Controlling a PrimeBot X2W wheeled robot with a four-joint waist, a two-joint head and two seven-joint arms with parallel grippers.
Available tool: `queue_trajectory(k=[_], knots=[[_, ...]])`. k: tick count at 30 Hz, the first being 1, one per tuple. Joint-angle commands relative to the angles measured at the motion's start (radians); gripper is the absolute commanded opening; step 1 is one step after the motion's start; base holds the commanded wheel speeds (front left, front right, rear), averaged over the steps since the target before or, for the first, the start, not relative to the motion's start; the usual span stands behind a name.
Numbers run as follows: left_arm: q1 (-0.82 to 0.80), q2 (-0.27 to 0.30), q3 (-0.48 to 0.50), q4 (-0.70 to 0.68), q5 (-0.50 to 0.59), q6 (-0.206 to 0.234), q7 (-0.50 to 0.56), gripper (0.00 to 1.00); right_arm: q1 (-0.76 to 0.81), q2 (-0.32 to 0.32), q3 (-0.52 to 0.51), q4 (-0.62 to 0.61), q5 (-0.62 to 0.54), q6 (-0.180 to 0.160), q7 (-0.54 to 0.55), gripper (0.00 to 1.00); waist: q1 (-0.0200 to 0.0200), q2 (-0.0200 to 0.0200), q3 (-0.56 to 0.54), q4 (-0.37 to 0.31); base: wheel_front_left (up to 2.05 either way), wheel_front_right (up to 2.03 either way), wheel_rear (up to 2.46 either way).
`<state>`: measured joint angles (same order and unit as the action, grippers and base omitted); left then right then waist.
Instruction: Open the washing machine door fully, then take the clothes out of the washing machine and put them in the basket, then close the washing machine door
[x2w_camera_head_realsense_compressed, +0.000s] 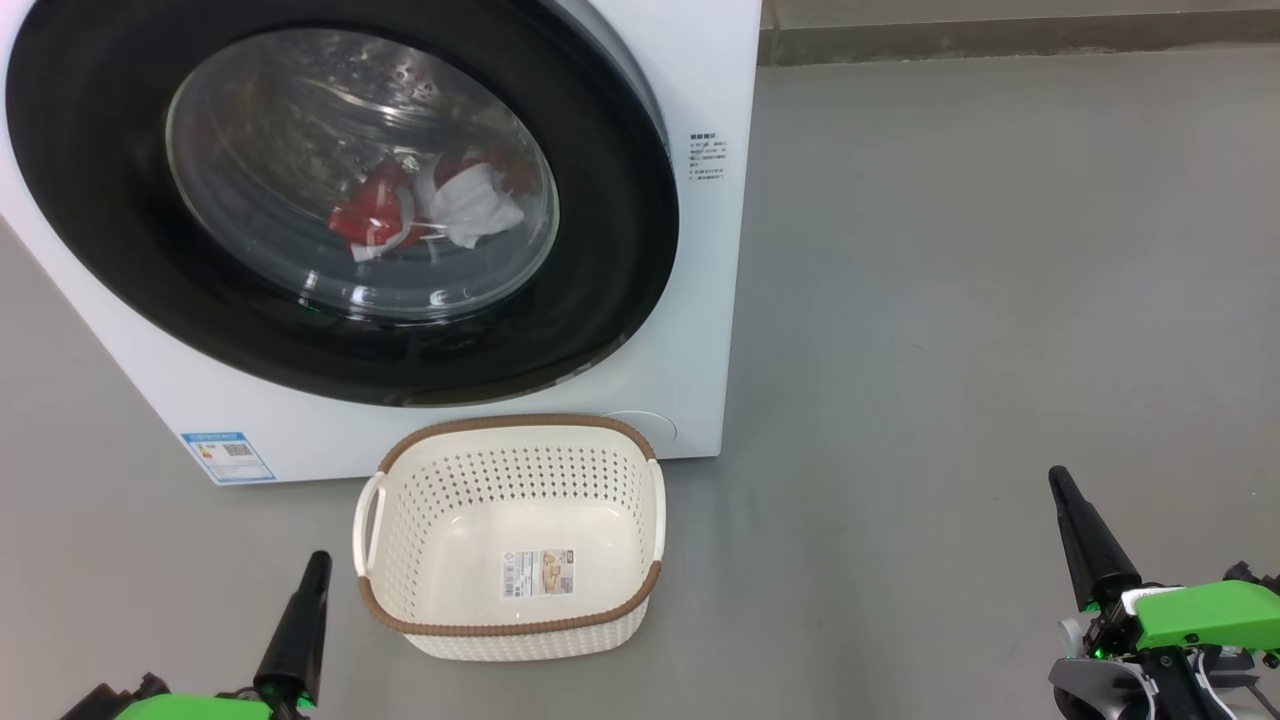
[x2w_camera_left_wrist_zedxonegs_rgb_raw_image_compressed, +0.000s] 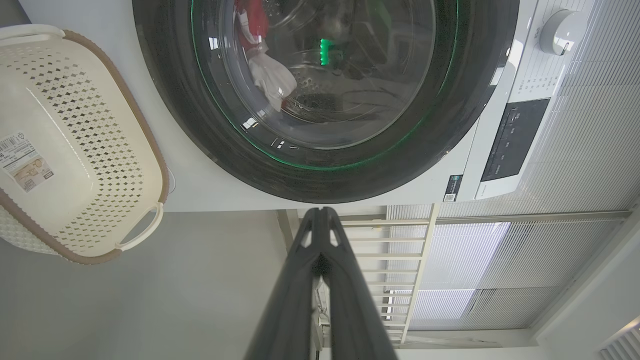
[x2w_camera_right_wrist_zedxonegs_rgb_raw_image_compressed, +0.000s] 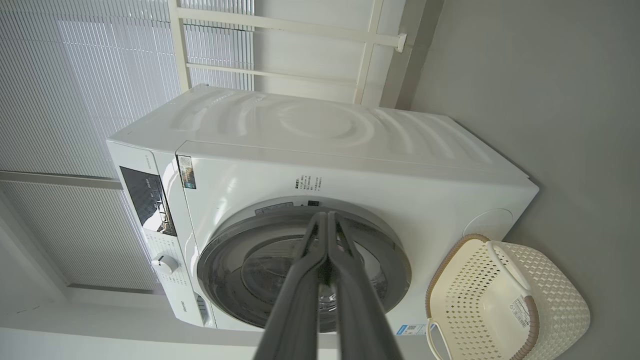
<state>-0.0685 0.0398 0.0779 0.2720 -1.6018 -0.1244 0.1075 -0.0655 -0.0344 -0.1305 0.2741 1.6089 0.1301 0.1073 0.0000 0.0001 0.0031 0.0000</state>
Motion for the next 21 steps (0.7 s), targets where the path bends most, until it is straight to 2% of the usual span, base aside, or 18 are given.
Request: queue_trajectory(k=[1,21], knots=[[-0.039,0.010,0.035,-0.027,-0.007,-0.006,0.005,0.00,-0.042,-0.016,0.017,-0.029,0.000,0.001,0.006,0.00,0.0000,-0.0001,0.000,0.000,0.00,0.00,0.00],[-0.039,0.010,0.035,-0.027,-0.007,-0.006,0.005,0.00,-0.042,-0.016,0.017,-0.029,0.000,0.001,0.006,0.00,0.0000,-0.0001,0.000,0.000,0.00,0.00,0.00]])
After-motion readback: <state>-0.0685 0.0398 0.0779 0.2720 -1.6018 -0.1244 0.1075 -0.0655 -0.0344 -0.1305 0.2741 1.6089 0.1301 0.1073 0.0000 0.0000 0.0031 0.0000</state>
